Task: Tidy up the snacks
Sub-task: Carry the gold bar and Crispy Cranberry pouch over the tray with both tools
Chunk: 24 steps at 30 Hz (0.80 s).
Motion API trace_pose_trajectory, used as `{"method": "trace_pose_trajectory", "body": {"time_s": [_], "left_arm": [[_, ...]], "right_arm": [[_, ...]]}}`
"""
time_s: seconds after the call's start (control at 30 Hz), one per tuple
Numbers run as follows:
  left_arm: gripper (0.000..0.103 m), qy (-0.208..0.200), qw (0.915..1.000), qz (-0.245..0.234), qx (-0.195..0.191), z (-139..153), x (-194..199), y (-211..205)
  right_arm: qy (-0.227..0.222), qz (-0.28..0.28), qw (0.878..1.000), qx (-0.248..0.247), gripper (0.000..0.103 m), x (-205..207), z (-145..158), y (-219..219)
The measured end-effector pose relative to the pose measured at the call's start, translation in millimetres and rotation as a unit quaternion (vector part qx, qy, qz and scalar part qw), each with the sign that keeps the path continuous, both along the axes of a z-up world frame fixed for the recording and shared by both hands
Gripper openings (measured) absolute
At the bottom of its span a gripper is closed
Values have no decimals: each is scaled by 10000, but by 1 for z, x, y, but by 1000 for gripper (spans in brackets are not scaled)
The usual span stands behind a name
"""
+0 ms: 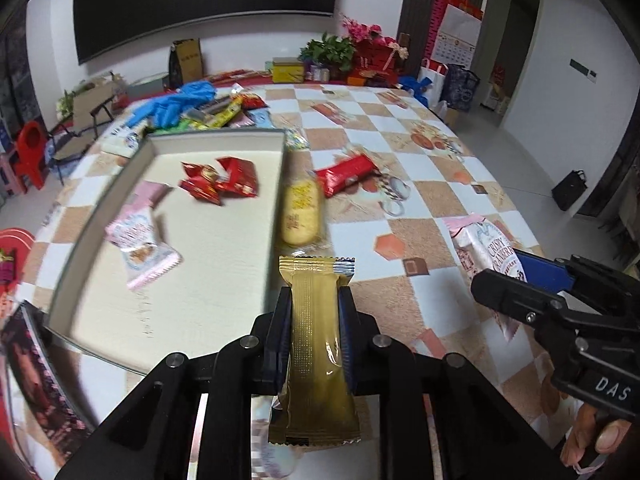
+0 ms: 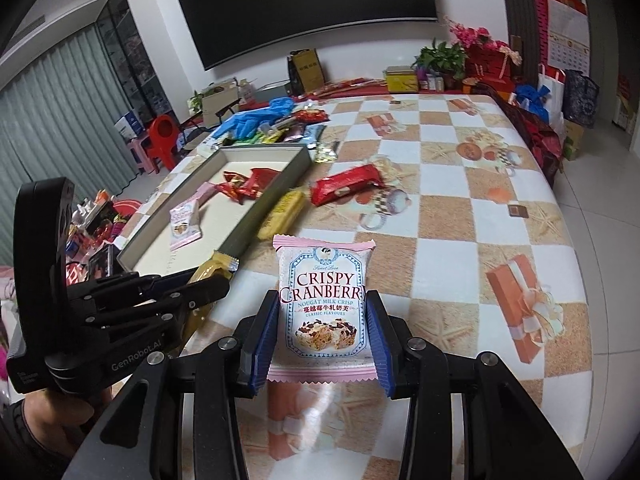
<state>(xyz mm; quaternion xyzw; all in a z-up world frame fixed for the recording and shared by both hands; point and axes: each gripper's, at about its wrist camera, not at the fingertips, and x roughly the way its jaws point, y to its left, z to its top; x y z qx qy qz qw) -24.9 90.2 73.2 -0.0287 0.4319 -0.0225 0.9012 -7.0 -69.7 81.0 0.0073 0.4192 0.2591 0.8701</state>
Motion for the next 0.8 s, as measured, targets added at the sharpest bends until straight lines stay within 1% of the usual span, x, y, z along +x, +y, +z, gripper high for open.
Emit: {"method": "trace_pose_trajectory", "body": {"time_s": [0.1,0.33,0.57,0.8], "left_arm": [[23,-63,9998,145,116,4,0,10],[23,-116,9988,475,86,6,1,44],[23,-124,9972,731,-77,6,2,74],[23,-88,9956,910,-226,3,5,97]], "right_arm": [[-43,181,9998,-25,43,2,5,16],[-185,482,9985,-171,43,6,17,53],[-307,687,9968,-280,43,11,25,89],[-332,799,9956,-368,43,15,26,112]]}}
